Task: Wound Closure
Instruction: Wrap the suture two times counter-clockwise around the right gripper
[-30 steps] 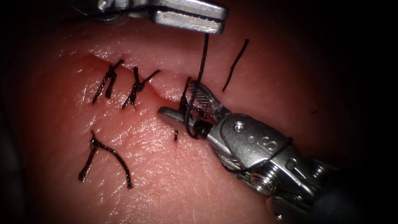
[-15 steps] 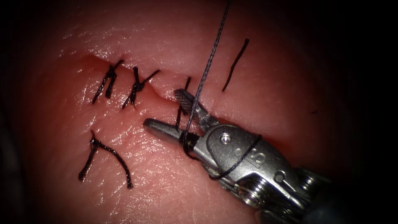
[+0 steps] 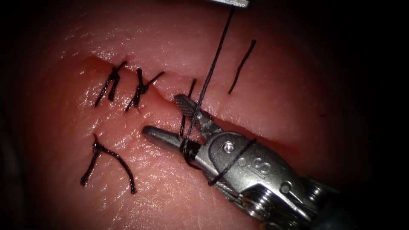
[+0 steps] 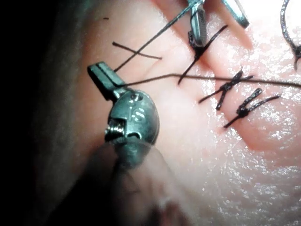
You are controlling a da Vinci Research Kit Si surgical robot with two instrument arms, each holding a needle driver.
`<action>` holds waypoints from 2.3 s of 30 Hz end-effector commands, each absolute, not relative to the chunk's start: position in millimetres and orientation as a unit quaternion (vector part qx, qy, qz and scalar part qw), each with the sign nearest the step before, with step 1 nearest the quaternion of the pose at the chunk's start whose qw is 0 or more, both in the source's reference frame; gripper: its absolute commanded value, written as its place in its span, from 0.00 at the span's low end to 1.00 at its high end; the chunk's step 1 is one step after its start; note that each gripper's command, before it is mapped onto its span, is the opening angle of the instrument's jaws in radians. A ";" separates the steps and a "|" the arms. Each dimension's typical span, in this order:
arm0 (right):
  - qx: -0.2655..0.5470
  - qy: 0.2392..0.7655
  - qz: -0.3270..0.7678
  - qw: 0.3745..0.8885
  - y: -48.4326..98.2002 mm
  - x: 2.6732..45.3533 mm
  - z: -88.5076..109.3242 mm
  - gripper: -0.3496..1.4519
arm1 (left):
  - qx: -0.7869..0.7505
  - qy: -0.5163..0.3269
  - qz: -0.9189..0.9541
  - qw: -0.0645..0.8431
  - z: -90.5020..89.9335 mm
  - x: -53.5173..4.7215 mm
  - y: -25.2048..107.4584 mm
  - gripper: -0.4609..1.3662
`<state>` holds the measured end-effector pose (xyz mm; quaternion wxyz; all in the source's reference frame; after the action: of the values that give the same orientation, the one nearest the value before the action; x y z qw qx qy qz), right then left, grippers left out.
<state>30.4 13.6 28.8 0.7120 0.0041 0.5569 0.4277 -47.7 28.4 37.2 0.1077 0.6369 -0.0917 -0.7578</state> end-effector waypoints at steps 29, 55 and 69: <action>-0.081 0.630 0.488 0.599 17.7 28.8 27.5 0.62 | 0.648 -0.104 -0.748 0.093 38.4 -45.9 18.9 0.06; -0.085 0.508 0.631 0.579 16.7 23.4 30.8 0.44 | 0.632 -0.163 -0.755 0.068 34.5 -45.9 12.8 0.06; -0.081 0.468 0.652 0.591 16.5 22.3 32.1 0.49 | 0.632 -0.163 -0.755 0.068 35.1 -46.0 13.3 0.06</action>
<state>22.2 16.4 32.1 0.5918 -0.0801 0.4674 0.6519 -46.0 13.4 35.2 0.0673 0.6318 -0.1650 -0.7543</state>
